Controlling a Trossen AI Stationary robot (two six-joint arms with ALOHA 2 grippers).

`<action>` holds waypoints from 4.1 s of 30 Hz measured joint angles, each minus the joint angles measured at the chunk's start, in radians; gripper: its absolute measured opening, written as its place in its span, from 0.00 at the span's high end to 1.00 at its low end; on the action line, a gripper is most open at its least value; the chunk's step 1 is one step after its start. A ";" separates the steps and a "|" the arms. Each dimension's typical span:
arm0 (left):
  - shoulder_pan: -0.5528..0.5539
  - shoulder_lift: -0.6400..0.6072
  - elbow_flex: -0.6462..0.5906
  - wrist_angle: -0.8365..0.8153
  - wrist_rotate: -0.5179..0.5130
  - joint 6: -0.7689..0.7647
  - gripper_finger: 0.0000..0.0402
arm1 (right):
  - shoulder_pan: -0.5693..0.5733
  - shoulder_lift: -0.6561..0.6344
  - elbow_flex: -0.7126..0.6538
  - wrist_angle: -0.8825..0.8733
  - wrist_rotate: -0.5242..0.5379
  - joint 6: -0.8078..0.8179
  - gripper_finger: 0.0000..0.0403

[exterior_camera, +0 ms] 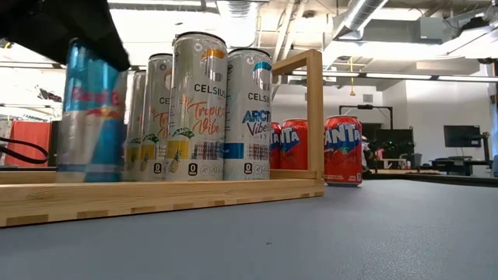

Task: Place canned beverage on shelf
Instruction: Put the bottom blue soda can on the shelf aligned with the other blue soda can, then put the blue soda can on the shelf aligned with the other blue soda cans

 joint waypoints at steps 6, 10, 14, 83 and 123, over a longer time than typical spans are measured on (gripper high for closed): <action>-0.015 -0.003 0.000 -0.033 -0.011 -0.043 0.43 | 0.000 0.000 0.000 0.000 0.000 0.000 0.33; -0.014 -0.003 0.000 -0.036 -0.011 -0.038 0.43 | 0.000 0.000 0.000 0.000 0.000 0.000 0.33; -0.013 -0.003 0.000 -0.038 -0.022 -0.039 0.43 | 0.000 0.000 0.000 0.000 0.000 0.000 0.33; -0.028 0.023 0.008 -0.060 -0.048 -0.102 0.27 | 0.000 0.000 0.000 0.000 -0.001 -0.026 0.33; -0.032 0.013 0.709 -0.302 -0.226 0.384 0.27 | -0.735 0.112 -0.751 0.637 -0.079 -0.142 0.33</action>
